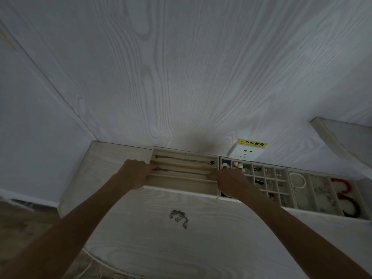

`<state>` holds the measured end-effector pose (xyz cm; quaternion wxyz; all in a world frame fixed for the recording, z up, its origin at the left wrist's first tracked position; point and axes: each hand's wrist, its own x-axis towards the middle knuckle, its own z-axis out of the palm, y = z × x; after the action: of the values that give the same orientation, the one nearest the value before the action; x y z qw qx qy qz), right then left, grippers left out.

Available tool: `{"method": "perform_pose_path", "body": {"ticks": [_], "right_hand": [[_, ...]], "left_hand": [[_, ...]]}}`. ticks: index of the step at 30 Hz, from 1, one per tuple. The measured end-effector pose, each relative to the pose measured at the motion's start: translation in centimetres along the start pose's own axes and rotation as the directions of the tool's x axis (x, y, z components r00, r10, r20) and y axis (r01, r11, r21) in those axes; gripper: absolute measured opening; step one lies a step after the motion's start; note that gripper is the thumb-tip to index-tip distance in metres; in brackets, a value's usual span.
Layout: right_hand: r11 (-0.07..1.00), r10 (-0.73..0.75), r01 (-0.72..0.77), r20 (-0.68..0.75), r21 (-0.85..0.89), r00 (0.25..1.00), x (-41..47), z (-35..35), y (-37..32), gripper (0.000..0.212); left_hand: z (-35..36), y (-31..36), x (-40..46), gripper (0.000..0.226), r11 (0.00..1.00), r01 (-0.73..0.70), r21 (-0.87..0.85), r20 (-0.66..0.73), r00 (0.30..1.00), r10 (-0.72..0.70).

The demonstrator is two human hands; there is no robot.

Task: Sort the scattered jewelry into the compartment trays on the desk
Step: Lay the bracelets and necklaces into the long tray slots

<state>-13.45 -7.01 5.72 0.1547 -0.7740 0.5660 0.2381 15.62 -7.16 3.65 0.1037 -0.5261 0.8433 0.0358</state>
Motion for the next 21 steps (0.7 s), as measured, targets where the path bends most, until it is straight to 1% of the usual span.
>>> {"method": "perform_pose_path", "body": {"ticks": [1, 2, 3, 5, 6, 7, 8, 9, 10, 11, 13, 14, 15, 17, 19, 21], "right_hand": [[1.000, -0.004, 0.004, -0.001, -0.008, 1.000, 0.0, 0.1, 0.1, 0.050], [1.000, -0.008, 0.008, -0.002, -0.014, 1.000, 0.0, 0.1, 0.1, 0.050], [1.000, -0.009, 0.009, -0.004, -0.016, 1.000, 0.0, 0.2, 0.2, 0.049], [1.000, -0.004, 0.004, -0.009, -0.013, 1.000, 0.0, 0.2, 0.3, 0.048], [1.000, -0.002, 0.002, -0.014, -0.008, 1.000, 0.0, 0.2, 0.3, 0.047], [1.000, 0.001, -0.001, -0.021, 0.000, 1.000, -0.1, 0.1, 0.2, 0.046], [1.000, 0.004, -0.004, -0.028, 0.015, 1.000, -0.2, 0.0, 0.1, 0.046], [0.999, 0.004, -0.002, -0.052, 0.037, 0.999, -0.5, -0.3, 0.0, 0.045], [0.998, -0.002, 0.008, -0.092, 0.067, 0.996, -0.9, -0.6, -0.2, 0.044], [0.994, -0.015, 0.031, -0.143, 0.109, 0.990, -1.5, -0.9, -0.4, 0.043], [0.971, -0.052, 0.105, -0.240, 0.216, 0.969, -3.2, -1.3, -1.1, 0.038], [0.953, -0.073, 0.148, -0.271, 0.264, 0.960, -4.1, -1.0, -1.5, 0.036], [0.935, -0.103, 0.194, -0.294, 0.297, 0.950, -4.9, -0.6, -1.9, 0.033], [0.910, -0.173, 0.269, -0.302, 0.315, 0.938, -5.9, 1.5, -2.7, 0.027], [0.895, -0.215, 0.296, -0.256, 0.334, 0.942, -6.1, 4.0, -3.5, 0.026], [0.891, -0.192, 0.258, -0.203, 0.375, 0.960, -6.1, 6.1, -4.5, 0.026]], "left_hand": [[-0.3, 0.0, 0.0, 0.045, 0.999, -0.007, 0.036, 0.016, 1.000, 0.007], [-0.6, -0.1, 0.1, 0.047, 0.998, -0.025, 0.063, -0.020, 0.999, 0.027], [-0.7, -0.2, 0.2, 0.046, 0.999, -0.020, 0.038, 0.017, 1.000, 0.020], [-0.6, -0.4, 0.3, 0.046, 0.999, -0.021, 0.044, 0.044, 0.999, 0.019], [-0.5, -0.3, 0.2, 0.049, 1.000, -0.017, 0.024, 0.028, 0.999, 0.016], [-0.8, -0.2, 0.0, 0.050, 0.997, -0.009, 0.074, -0.030, 0.999, 0.012], [-1.1, -0.2, -0.2, 0.049, 0.998, -0.008, 0.062, 0.000, 1.000, 0.008], [-1.3, -0.1, -0.4, 0.047, 1.000, 0.020, 0.018, 0.000, 1.000, -0.020], [-1.4, -0.1, -0.4, 0.046, 0.996, 0.081, -0.032, 0.026, 0.996, -0.081], [-1.8, 0.2, -0.5, 0.045, 0.987, 0.147, -0.064, 0.084, 0.986, -0.142], [-2.3, 0.5, -1.1, 0.041, 0.966, 0.230, -0.118, -0.037, 0.971, -0.235], [-2.5, 1.0, -1.8, 0.038, 0.947, 0.261, -0.189, -0.111, 0.952, -0.284], [-2.7, 1.7, -2.5, 0.032, 0.915, 0.293, -0.276, -0.141, 0.930, -0.340], [-2.2, 3.7, -4.1, 0.019, 0.855, 0.317, -0.411, -0.148, 0.902, -0.406], [-1.4, 6.1, -5.7, 0.008, 0.806, 0.319, -0.499, -0.113, 0.898, -0.426], [0.6, 7.9, -6.9, 0.011, 0.765, 0.306, -0.566, -0.029, 0.920, -0.390]]}}
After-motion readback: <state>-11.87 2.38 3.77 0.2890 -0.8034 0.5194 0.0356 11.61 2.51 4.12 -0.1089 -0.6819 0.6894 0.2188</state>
